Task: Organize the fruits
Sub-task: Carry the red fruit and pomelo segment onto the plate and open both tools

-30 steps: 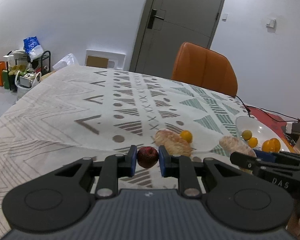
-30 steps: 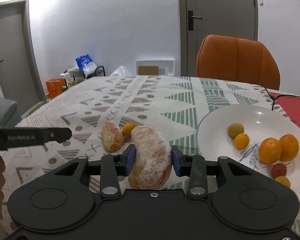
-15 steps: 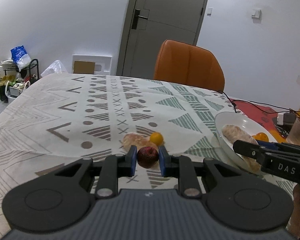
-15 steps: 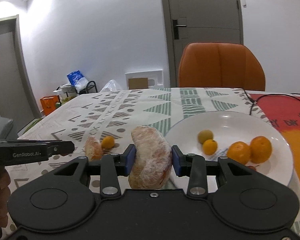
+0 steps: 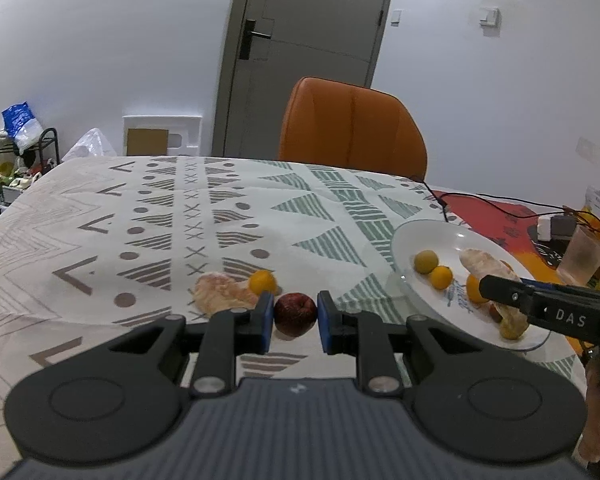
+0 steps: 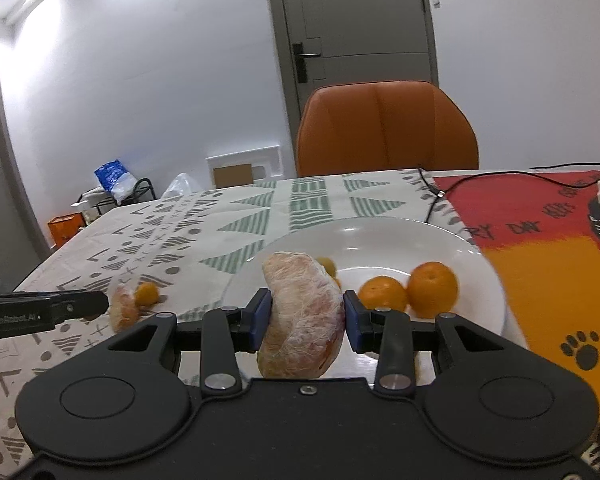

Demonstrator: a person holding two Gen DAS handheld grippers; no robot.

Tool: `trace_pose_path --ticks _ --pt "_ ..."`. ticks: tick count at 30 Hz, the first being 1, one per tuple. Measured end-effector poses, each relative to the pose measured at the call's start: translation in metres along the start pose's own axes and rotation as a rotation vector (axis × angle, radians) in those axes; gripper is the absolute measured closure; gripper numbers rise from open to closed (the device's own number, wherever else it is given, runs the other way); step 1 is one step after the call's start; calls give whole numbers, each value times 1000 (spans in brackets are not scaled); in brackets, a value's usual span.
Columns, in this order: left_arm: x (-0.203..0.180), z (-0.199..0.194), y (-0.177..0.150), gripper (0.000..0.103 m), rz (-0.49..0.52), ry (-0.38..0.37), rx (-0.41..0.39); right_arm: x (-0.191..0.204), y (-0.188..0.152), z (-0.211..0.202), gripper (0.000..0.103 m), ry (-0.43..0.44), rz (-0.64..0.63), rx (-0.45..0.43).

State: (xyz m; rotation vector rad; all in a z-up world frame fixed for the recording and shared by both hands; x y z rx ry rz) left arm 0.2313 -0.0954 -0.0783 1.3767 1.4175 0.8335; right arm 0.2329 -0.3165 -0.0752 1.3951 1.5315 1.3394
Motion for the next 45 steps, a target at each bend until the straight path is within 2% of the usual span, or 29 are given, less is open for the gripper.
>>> trace_pose_path --ticks 6,8,10,23,30,38,45 --pt "-13 5 2 82 10 -21 -3 -16 -3 2 65 -44 17 9" --pt "-17 7 3 82 13 -27 -4 -21 -2 0 59 -61 18 0" --pt "-20 9 4 82 16 -34 -4 -25 0 -3 58 -69 24 -6" --pt "-63 25 7 82 48 -118 -3 -45 3 -19 58 -95 54 -24" --pt "-93 31 7 82 67 -175 -1 -48 2 -23 58 -95 63 -25" --pt "-109 33 7 81 63 -215 2 -43 -2 -22 58 -85 65 -15" --pt "-98 34 10 75 58 -171 16 -40 -4 -23 57 -75 78 -15"
Point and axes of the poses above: each gripper's, at about its wrist camera, not at the fingertips, and z roughly the way its jaws point, x to its left, y to its top, the point moved 8 cm from there along z, roughly the way its jaws point, and after that the axes turned 14 degrees about -x, right-handed, at the moved point
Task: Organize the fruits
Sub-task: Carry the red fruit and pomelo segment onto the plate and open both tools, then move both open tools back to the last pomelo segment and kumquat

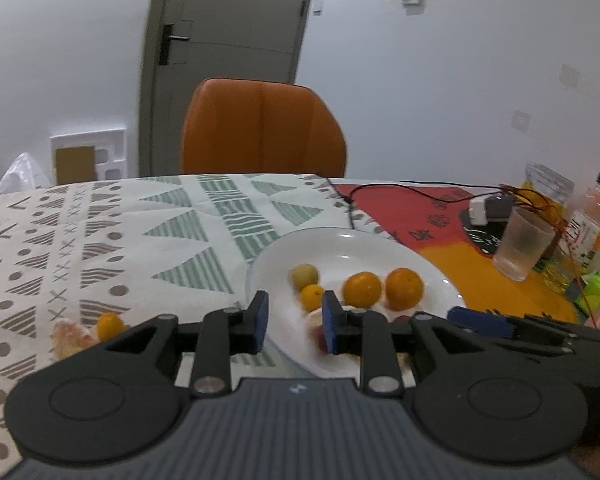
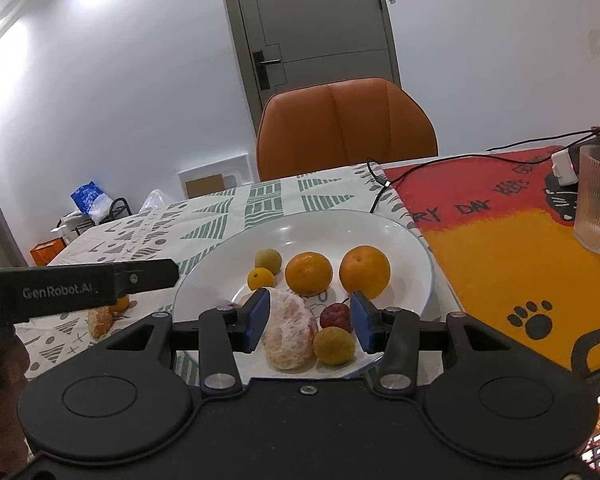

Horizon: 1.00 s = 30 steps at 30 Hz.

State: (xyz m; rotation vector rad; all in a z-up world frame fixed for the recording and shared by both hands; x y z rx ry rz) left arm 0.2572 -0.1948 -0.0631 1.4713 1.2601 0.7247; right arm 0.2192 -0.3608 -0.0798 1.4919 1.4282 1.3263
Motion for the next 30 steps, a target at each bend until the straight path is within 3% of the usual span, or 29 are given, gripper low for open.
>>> trace_pose_path --ticks 2,6,15,21,30 --pt "9 -2 1 68 -7 26 -2 1 -1 1 57 4 6 3" --pt "29 -12 5 41 -5 90 -25 7 -1 2 54 19 15 -2" --pt "71 -36 18 22 4 187 -67 28 0 6 41 66 13 -8" --pt "104 -53 26 18 -22 264 -94 42 4 6 26 95 4 -19" --pt "134 -65 21 17 -51 319 -93 63 8 7 2 133 -1 -38"
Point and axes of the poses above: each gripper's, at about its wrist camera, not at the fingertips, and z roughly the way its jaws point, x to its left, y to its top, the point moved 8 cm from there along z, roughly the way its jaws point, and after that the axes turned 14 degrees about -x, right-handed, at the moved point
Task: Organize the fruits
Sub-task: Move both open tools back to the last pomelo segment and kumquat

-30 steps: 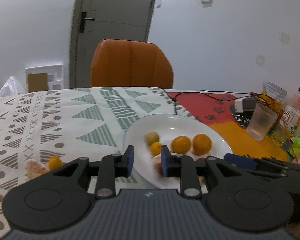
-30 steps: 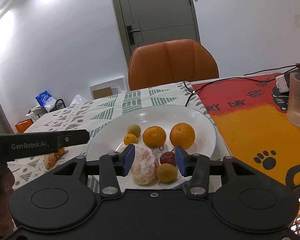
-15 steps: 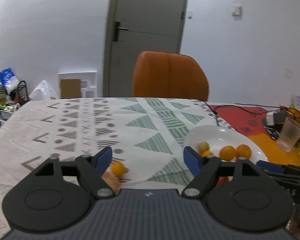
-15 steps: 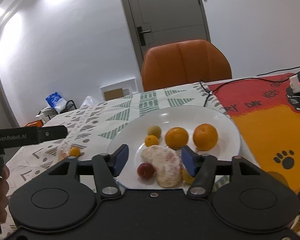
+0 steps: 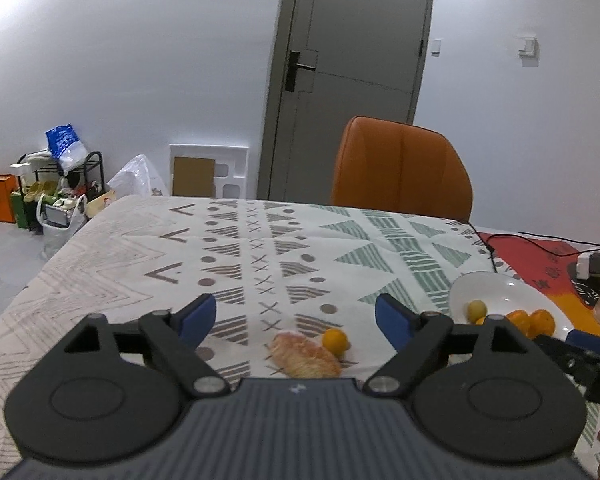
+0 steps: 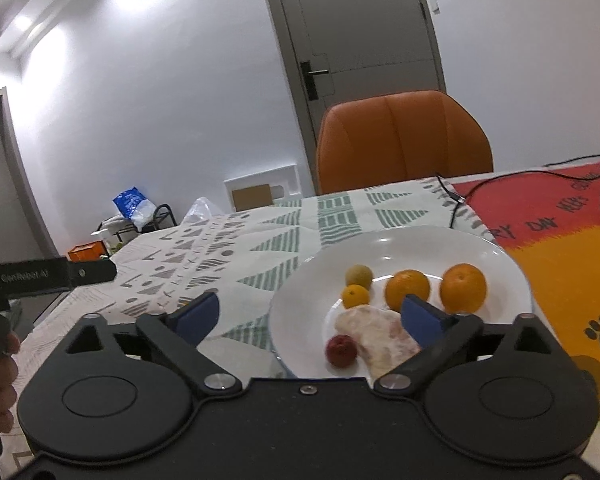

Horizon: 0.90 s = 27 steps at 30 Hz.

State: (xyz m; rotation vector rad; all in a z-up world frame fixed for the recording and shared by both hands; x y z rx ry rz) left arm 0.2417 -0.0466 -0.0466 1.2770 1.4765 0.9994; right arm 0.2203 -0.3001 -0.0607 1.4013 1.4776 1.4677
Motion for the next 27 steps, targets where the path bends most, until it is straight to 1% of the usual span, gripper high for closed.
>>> trace_pose_path --ticks 2,12,16,27 --pt "5 1 -4 17 -9 7 9 6 0 1 0 9 -15 -1" --pt "23 6 -18 17 -34 33 45 27 -5 14 0 48 -43 24" --pt "22 12 -23 17 -34 32 67 32 -7 19 0 55 -47 31" --pt "7 33 -43 17 -21 -5 124 41 -9 34 0 79 -66 60"
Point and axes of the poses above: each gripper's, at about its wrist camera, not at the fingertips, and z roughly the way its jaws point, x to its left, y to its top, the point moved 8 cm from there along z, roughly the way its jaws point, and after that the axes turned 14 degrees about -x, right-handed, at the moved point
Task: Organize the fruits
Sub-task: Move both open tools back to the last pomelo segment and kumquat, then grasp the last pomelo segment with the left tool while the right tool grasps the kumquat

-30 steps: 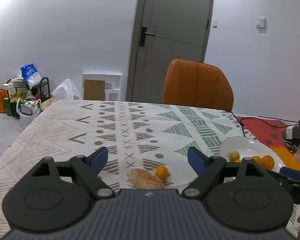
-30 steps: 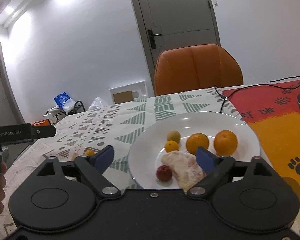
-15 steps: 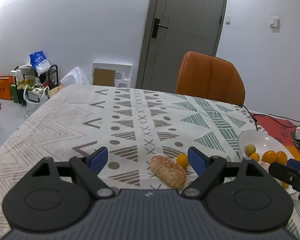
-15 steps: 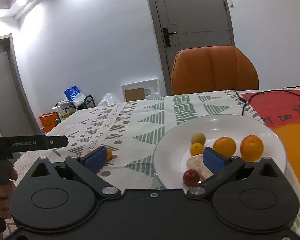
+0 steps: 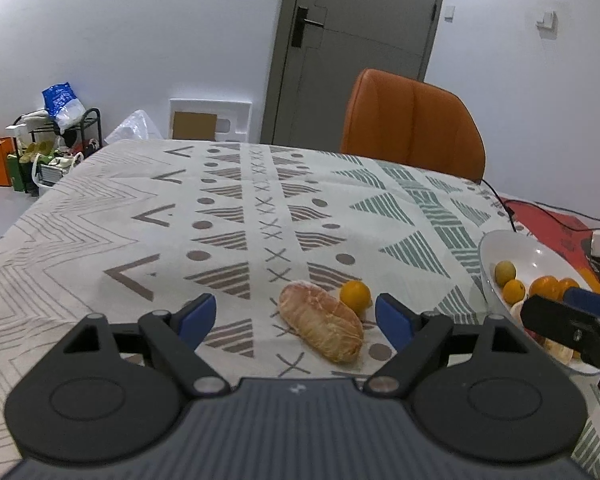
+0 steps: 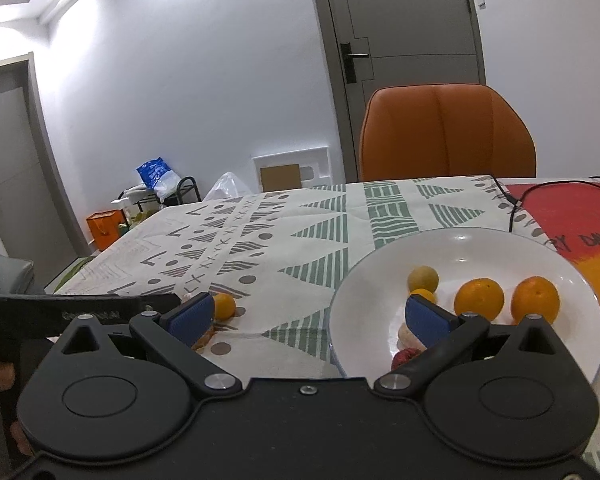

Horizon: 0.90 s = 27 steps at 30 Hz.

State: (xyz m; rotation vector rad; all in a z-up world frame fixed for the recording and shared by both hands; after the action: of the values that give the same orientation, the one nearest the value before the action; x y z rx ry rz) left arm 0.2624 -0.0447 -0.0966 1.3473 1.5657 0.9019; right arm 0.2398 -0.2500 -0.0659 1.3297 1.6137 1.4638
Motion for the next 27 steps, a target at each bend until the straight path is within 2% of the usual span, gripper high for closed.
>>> trace_pose_path --ticks 13,19,24,27 --pt "-23 28 -11 17 40 -14 38 -13 5 8 0 -18 17 2" --pt "-17 34 -18 18 63 34 66 -12 3 14 0 -9 20 8" --pt "-5 30 -17 24 48 45 73 -7 2 17 1 5 21 10" --pt "-3 25 -18 33 46 32 71 -2 -1 21 9 19 20 16"
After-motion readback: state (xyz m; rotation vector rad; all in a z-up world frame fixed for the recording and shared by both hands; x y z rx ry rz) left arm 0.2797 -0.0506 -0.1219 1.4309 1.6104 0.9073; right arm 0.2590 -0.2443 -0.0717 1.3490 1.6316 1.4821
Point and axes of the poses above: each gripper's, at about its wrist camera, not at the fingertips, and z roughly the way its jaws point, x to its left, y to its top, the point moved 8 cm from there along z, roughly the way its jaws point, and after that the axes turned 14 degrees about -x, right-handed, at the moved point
